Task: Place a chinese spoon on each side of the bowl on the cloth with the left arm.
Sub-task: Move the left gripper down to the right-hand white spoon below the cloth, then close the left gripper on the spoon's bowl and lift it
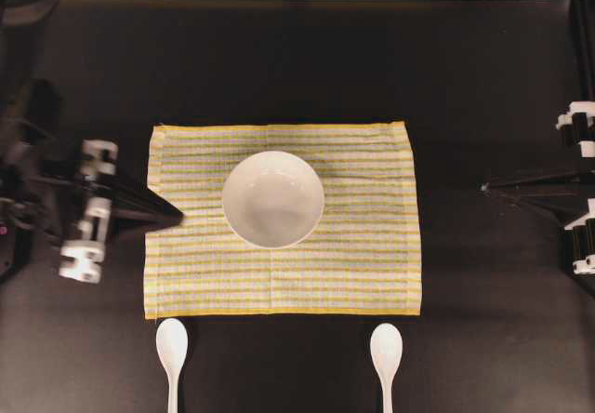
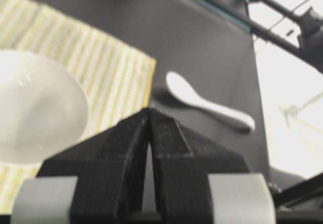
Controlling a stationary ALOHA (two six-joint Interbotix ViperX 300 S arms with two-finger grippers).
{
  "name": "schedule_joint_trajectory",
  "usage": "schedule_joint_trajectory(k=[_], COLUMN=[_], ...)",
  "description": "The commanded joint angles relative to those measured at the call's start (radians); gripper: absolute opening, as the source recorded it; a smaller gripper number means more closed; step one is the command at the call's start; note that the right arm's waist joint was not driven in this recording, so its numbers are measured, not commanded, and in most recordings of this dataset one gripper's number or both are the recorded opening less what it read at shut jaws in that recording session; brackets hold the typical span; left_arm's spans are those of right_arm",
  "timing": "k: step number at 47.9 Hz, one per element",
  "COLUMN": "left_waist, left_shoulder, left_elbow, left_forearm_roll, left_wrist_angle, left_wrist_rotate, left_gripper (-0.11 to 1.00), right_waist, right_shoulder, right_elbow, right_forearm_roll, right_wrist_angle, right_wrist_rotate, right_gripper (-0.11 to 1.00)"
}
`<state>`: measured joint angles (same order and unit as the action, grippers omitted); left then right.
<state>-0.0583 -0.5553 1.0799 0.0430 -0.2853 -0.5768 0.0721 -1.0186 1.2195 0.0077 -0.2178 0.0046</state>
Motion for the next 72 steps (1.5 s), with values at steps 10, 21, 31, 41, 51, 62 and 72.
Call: schedule_joint_trajectory(k=[10,21,31,41,51,62,72], left_waist=[-0.081,-0.112,-0.130,-0.132,-0.135,-0.143,-0.147], left_shoulder=[0.304,0.500,0.630,0.756,0.873,0.991,1.057], left_elbow=[-0.241,-0.436,-0.569,-0.669,-0.739,-0.811,-0.862], left_forearm_roll=[0.003,0.003,0.003,0.003,0.003,0.003,0.003], left_wrist_angle=[-0.015,-0.012,0.006,0.008,0.009,0.006,0.009], left_wrist_rotate=[-0.081,-0.121,-0.121,-0.121,-0.121,-0.121,-0.118], left_gripper=[0.01,0.01,0.01,0.22,0.78,0.83,0.81], right_waist=[0.000,0.000,0.000,0.000,0.000,0.000,0.000], right_shoulder=[0.003,-0.002,-0.011,-0.012,-0.012,-0.012,-0.014], right_elbow=[-0.003,-0.003,-0.002,0.005,0.006,0.008,0.015], right_forearm_roll=[0.003,0.002,0.003,0.003,0.003,0.003,0.003], right_wrist_angle=[0.005,0.003,0.005,0.003,0.005,0.005,0.005], right_wrist_rotate=[0.002,0.002,0.002,0.002,0.003,0.002,0.002], right_gripper=[0.00,0.00,0.00,0.00,0.00,0.00,0.00])
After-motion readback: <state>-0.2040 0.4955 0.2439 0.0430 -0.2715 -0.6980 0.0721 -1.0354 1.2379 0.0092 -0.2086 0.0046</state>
